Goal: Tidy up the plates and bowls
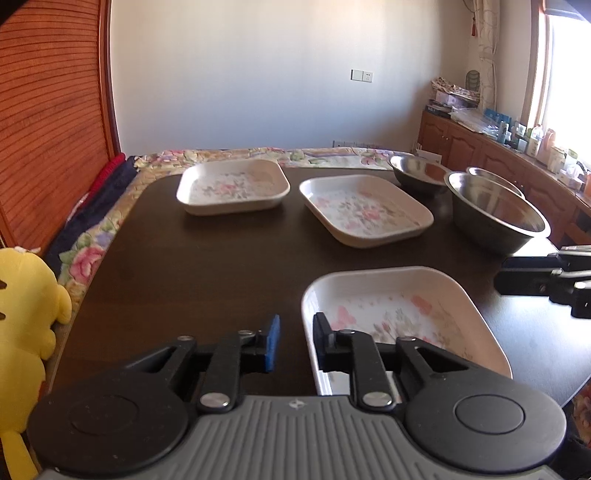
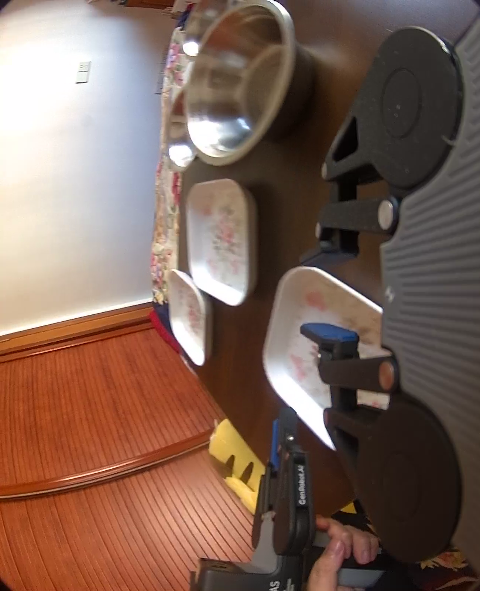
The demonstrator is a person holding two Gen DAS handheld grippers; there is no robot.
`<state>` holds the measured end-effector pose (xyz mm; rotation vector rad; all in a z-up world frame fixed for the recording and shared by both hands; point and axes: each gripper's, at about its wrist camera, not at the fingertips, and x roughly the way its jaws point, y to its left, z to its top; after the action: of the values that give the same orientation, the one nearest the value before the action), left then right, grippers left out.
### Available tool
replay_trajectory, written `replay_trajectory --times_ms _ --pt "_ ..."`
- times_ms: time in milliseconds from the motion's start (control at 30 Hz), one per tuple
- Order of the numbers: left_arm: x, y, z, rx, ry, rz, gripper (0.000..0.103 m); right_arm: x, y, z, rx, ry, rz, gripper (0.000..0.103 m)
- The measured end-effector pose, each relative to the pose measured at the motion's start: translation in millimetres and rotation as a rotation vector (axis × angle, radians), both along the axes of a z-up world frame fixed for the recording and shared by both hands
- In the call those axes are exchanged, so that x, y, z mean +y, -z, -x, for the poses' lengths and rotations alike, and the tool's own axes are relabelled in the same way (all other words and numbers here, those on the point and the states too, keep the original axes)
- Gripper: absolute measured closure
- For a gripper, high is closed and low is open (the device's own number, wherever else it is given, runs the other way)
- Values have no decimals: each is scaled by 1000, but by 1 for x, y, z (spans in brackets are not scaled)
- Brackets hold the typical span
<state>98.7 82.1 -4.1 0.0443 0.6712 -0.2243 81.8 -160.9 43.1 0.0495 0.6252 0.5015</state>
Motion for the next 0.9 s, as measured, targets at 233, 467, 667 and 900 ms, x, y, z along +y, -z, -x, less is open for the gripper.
replay_trajectory --times_ms 233,467,667,900 --pt "-3 -9 -22 -16 6 -7 68 -2 -14 -28 -36 12 32 57" --pt "-6 -12 -48 -25 18 3 53 -1 -18 -55 -38 4 42 56" --pt "-6 -14 -75 -5 16 53 44 7 -19 -80 -32 -10 61 49" --pt "-9 -16 -110 32 17 141 44 11 -25 -121 -6 -14 132 49"
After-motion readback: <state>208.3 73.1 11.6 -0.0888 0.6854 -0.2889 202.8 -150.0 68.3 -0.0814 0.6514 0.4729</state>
